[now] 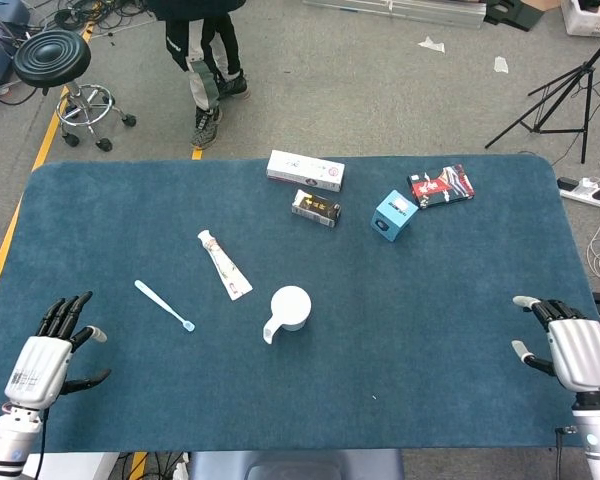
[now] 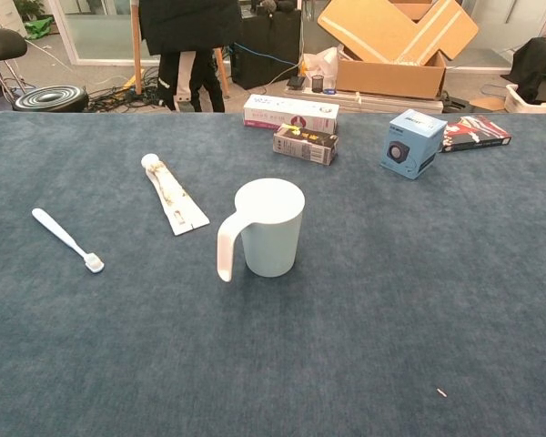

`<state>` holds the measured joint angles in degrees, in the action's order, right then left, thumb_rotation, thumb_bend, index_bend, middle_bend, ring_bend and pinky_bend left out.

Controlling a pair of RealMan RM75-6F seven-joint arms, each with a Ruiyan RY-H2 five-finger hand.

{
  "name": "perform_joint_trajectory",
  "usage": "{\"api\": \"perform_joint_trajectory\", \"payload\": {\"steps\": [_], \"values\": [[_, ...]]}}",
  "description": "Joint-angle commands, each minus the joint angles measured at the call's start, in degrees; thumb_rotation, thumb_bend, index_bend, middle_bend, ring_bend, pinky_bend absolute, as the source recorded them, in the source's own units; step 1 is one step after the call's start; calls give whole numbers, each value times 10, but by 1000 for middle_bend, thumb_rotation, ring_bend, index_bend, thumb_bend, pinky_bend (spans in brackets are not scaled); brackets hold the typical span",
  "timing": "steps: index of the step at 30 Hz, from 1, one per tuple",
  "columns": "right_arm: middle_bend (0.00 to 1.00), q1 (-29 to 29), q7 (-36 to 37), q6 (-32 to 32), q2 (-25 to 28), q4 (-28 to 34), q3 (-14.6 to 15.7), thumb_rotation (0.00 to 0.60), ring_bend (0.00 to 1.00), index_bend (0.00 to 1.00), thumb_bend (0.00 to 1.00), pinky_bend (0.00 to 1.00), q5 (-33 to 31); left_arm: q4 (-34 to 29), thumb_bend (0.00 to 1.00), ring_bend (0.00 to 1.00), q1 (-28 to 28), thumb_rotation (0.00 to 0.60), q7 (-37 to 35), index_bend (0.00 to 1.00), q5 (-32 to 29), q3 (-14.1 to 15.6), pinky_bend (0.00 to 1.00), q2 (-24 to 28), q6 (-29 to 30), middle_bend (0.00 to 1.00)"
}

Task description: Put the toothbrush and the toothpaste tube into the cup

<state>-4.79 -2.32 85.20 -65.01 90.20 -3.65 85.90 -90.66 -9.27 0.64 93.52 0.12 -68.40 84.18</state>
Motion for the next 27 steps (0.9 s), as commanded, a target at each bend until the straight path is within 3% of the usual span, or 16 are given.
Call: {"api": "perform_joint_trajectory", "payload": {"steps": [1, 10, 19, 20, 23, 27], "values": [[418, 3, 4, 6, 2, 1, 0, 600, 339, 333, 158, 473, 3, -13, 0, 0, -16, 600, -17, 446, 16, 4, 0, 14, -15, 29], [418, 8, 17, 15, 8, 2, -1, 600, 339, 333, 158, 473, 7, -51, 0, 0, -94, 600, -42, 448, 33, -4, 0, 63, -114, 0], [418, 14, 39, 23, 16, 2, -3, 600, 339, 333, 158, 473, 8, -27, 35, 0, -161, 600, 2, 445, 10, -23, 0, 51, -207, 0], [418, 14, 41, 24, 17, 2, -3, 600, 339, 333, 158, 473, 9, -28, 109, 0, -167, 600, 6, 442, 3, -25, 0, 51, -218, 0], [418, 15, 47, 26, 19, 2, -3, 600, 339, 333, 157, 473, 11, -33, 463, 0, -185, 600, 29, 421, -26, -30, 0, 55, -256, 0], [418, 16, 57, 27, 22, 1, -3, 600, 339, 333, 158, 473, 13, -37, 803, 0, -203, 600, 54, 382, -64, -35, 0, 59, -297, 0]]}}
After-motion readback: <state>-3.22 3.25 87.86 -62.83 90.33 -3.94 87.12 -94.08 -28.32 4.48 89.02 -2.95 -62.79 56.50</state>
